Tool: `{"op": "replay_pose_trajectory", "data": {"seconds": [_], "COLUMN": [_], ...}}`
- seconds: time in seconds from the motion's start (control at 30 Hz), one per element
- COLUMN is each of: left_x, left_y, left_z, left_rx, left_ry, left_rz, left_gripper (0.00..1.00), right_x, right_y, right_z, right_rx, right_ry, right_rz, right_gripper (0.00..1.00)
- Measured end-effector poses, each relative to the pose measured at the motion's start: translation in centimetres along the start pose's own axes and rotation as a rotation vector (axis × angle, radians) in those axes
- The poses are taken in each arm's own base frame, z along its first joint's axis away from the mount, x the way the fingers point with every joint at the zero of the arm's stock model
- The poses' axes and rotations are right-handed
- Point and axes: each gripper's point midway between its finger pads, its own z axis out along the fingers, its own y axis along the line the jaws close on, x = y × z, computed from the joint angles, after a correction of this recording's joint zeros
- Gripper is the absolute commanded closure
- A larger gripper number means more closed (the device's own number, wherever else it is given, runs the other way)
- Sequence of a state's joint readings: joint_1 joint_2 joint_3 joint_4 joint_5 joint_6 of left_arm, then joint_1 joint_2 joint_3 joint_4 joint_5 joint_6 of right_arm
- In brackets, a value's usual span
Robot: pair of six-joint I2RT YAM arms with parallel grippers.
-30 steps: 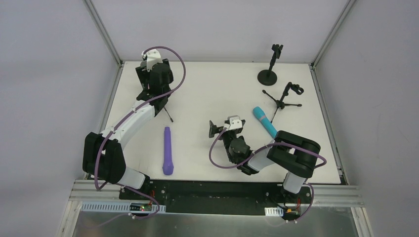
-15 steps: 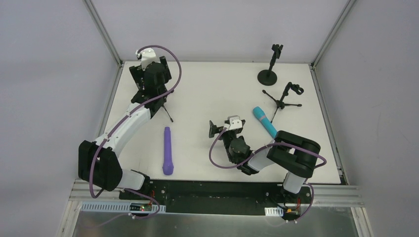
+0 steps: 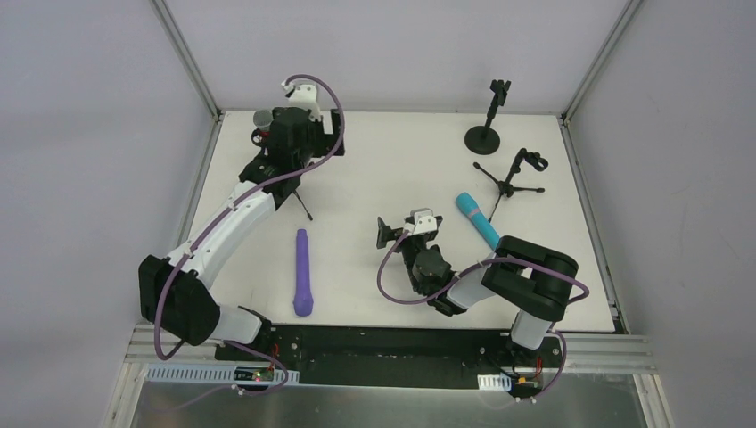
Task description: Attach the microphones to the stand
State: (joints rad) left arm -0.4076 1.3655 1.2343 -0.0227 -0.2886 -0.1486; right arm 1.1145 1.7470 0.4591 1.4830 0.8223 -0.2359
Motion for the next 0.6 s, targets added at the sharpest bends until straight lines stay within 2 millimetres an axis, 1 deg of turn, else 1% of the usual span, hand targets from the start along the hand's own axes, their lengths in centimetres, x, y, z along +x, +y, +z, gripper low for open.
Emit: {"op": "replay_pose_trajectory", "data": {"seconds": [0.07,0.13,0.17,0.23,0.3,0.37,0.6], "left_x": [1.1,2.7,3.6,5.1,6.5,7.4,9.5], "left_y": [-2.6,-4.7,-5.5,-6.6,-7.1,-7.4,-8.5], "left_z": [0.0,-0.1,-0.1,-0.1,0.0,0.1,-0.3], "left_rx": [0.092,0.164,0.194,0.232,0.249,0.254,0.288], "left_ry": [0.044,0.094,0.121,0.171,0.220,0.252,0.337], "left_rz": [0.018,0.034,0.036,0.031,0.007,-0.031,-0.112], "left_gripper": [0.01,0.01,0.01,0.01,0.01,0.01,0.01], "right_x": [0.0,0.0,0.1,0.3,0.6,0.7,0.3], "right_y": [0.1,0.1,0.1,0.2,0.3,0.6,1.6], "right_z": [0.0,0.1,0.1,0.0,0.1,0.1,0.0], "right_rx": [0.000,-0.001,-0.001,-0.008,-0.013,-0.022,-0.051], "right_ry": [-0.001,0.000,0.001,0.006,0.010,0.012,0.002], "right_rz": [0.001,0.000,-0.001,-0.007,-0.014,-0.022,-0.057], "right_gripper": [0.01,0.01,0.01,0.01,0.01,0.01,0.01]}}
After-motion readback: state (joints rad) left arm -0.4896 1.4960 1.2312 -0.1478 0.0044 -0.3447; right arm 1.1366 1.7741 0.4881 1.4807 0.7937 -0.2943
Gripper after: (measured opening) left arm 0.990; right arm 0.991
